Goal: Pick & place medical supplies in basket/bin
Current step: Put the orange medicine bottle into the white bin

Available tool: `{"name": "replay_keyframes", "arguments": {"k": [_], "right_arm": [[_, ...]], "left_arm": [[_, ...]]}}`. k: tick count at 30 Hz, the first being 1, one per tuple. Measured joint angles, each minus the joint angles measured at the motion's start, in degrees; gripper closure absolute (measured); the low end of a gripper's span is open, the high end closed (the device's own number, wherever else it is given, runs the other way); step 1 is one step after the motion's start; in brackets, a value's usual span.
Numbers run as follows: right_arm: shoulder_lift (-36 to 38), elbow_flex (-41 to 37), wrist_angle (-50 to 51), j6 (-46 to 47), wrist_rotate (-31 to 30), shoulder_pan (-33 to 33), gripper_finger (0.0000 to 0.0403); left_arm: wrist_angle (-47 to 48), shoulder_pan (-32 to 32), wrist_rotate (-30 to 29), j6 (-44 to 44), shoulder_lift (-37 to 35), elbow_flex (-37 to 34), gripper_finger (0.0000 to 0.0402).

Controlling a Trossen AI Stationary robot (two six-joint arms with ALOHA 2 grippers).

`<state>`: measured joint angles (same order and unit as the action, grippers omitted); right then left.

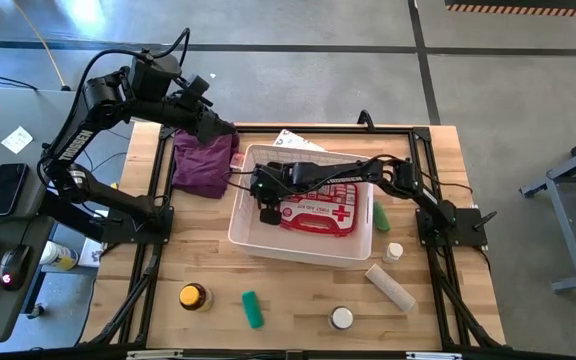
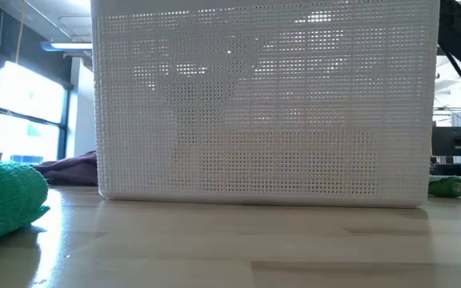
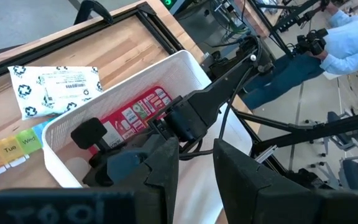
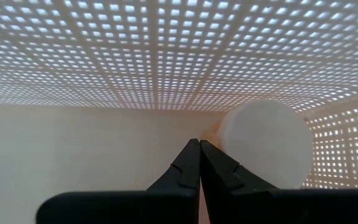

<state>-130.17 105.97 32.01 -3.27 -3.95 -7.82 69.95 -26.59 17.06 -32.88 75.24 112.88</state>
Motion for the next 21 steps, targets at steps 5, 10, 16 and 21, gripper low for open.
{"name": "replay_keyframes", "arguments": {"k": [5,10,16,21], "right_arm": [[0.0,0.0,-0.16,-0.28,-1.13,0.37,0.0403],[0.0,0.0,-0.28,-1.59,-4.53,1.09,0.0403],[0.0,0.0,-0.33,-1.89,-6.79,1.47,0.0403],[0.0,0.0,-0.31,-1.75,-6.88,1.49,0.0403]], "left_arm": [[0.0,-0.01,-0.02,0.0,0.0,0.0,0.0268],[0.0,-0.02,-0.04,0.0,0.0,0.0,0.0268],[0.0,-0.02,-0.08,0.02,0.0,0.0,0.0268],[0.0,-0.02,-0.11,0.02,0.0,0.0,0.0268]]}}
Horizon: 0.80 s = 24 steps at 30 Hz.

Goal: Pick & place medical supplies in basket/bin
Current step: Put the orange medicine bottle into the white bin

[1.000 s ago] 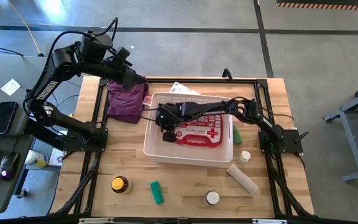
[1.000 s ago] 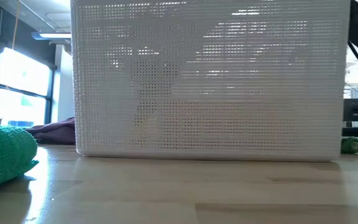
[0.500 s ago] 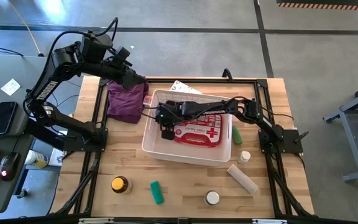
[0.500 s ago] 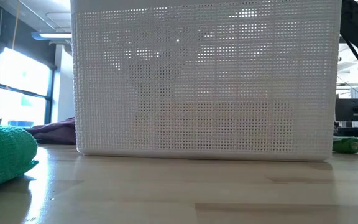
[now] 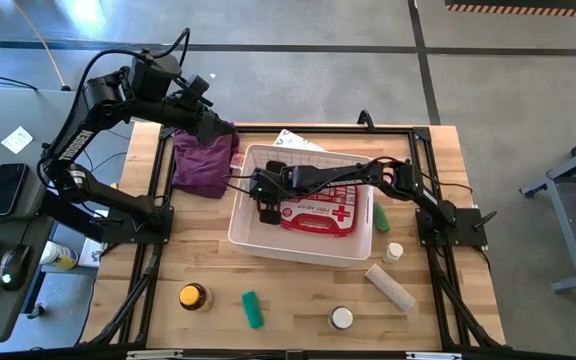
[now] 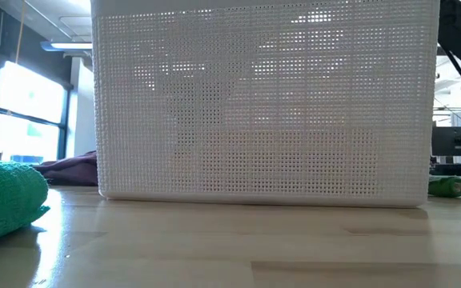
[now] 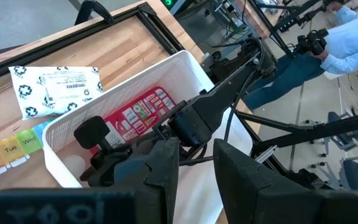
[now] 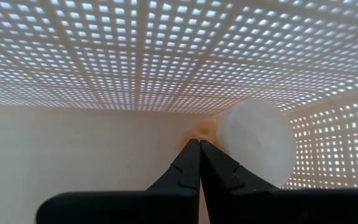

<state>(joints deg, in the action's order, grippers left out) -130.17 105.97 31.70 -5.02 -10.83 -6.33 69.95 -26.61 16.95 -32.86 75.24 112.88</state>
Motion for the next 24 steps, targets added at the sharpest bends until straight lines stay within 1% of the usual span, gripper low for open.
{"name": "replay_keyframes", "arguments": {"k": [4,9,17,24], "right_arm": [[0.0,0.0,0.02,0.02,0.09,0.0,0.0403],[0.0,0.0,0.11,0.02,2.22,-0.02,0.0403],[0.06,0.0,0.17,0.04,2.32,0.0,0.0403],[2.48,0.0,3.79,0.04,2.77,0.7,0.0402]], "left_arm": [[0.01,0.01,0.0,0.0,0.0,0.0,0.0268],[0.0,0.0,-0.12,-0.01,0.0,0.0,0.0268],[0.01,0.01,-0.31,0.0,0.0,0.0,0.0268],[0.0,0.0,-0.19,0.38,0.0,0.0,0.0268]]}}
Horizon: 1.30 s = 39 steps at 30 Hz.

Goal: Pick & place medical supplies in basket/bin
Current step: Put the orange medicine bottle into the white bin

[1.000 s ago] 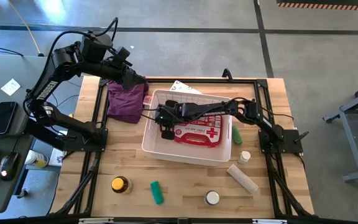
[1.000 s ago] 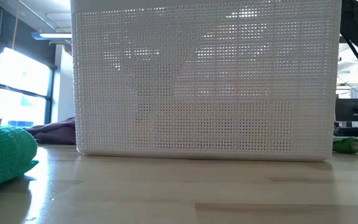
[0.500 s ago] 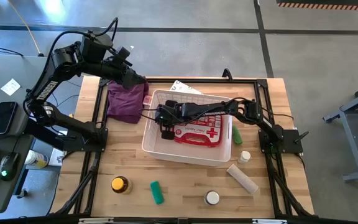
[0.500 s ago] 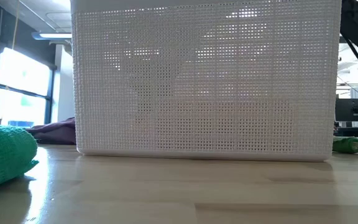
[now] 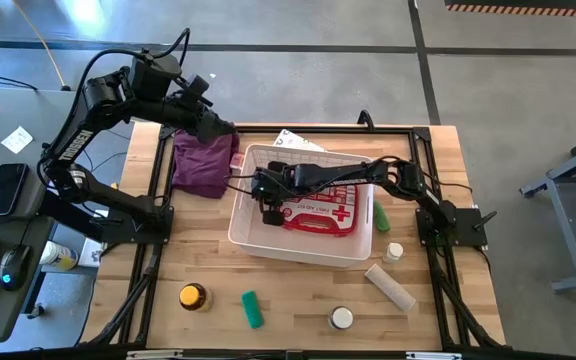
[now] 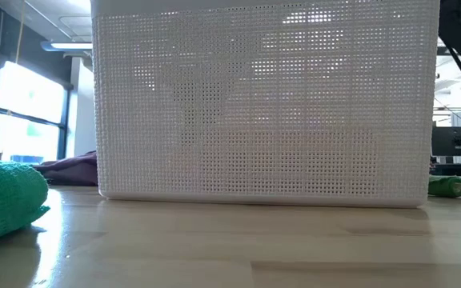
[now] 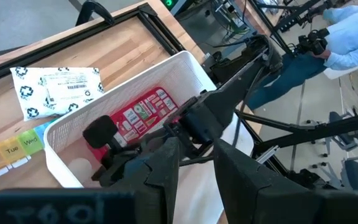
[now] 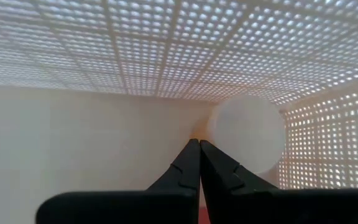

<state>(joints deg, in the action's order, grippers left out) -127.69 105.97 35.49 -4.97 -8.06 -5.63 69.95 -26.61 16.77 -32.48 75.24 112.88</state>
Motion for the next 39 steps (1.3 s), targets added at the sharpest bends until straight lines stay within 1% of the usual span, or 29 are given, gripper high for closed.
{"name": "replay_keyframes", "arguments": {"k": [5,10,18,23,27,31,35,37,39], "right_arm": [[2.96,0.0,1.47,0.0,2.56,0.34,0.0402],[7.04,0.0,3.67,0.17,2.48,0.56,0.0402],[15.2,0.04,5.55,7.12,2.48,0.28,0.0402],[17.53,0.04,5.53,11.19,2.87,-0.3,0.0403],[16.36,0.04,4.3,14.34,3.07,-1.45,0.0403],[12.95,0.04,3.08,19.6,3.42,-2.67,0.0403],[10.02,0.04,2.96,23.2,6.38,-3.2,0.0403],[8.18,0.04,2.85,24.59,8.34,-3.0,0.0403],[6.47,0.02,2.67,25.86,8.98,-2.61,0.0403]], "left_arm": [[-0.03,0.02,0.0,0.69,0.0,0.0,0.0268],[-0.5,0.0,-0.89,2.17,0.0,0.0,0.0268],[-4.01,0.0,-2.08,3.95,0.0,0.0,0.0268],[-6.12,0.0,-2.54,6.57,0.66,0.0,0.0268],[-7.04,0.0,-5.53,8.68,1.79,0.0,0.0268],[-7.9,-0.07,-8.41,10.88,2.98,0.0,0.0268],[-8.5,-0.06,-9.19,11.81,4.21,0.0,0.0268],[-8.55,-0.04,-10.15,12.35,4.41,0.0,0.0268],[-8.17,-0.04,-11.64,12.74,4.44,0.0,0.0268]]}}
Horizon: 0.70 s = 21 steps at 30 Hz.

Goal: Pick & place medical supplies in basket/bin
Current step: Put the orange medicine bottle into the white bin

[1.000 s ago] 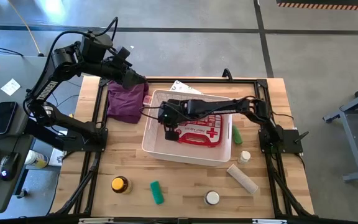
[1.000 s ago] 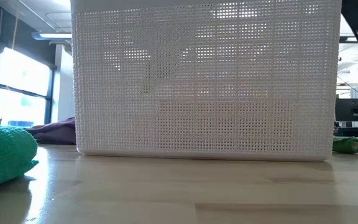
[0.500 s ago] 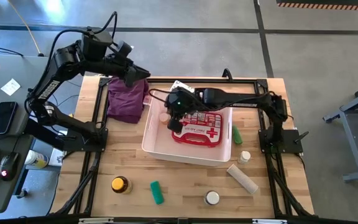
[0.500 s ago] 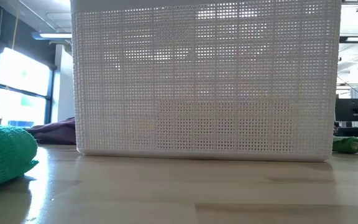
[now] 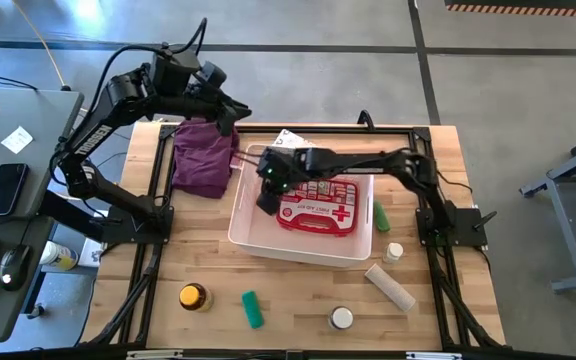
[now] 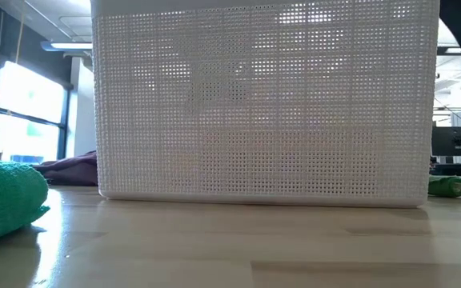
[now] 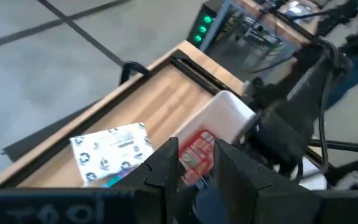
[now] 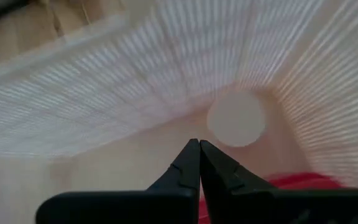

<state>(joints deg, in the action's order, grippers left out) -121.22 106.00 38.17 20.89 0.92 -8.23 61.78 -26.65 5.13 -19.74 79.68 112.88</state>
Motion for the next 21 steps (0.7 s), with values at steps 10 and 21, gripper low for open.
{"name": "replay_keyframes", "arguments": {"k": [10,21], "right_arm": [[-5.12,0.0,-3.0,6.27,2.32,1.95,0.0403],[-7.46,0.02,-3.05,4.28,-4.21,1.75,0.0403]], "left_arm": [[-0.28,0.0,-7.84,-0.01,0.05,0.0,0.0268],[-0.31,0.0,-7.26,-0.6,0.48,0.0,0.0268]]}}
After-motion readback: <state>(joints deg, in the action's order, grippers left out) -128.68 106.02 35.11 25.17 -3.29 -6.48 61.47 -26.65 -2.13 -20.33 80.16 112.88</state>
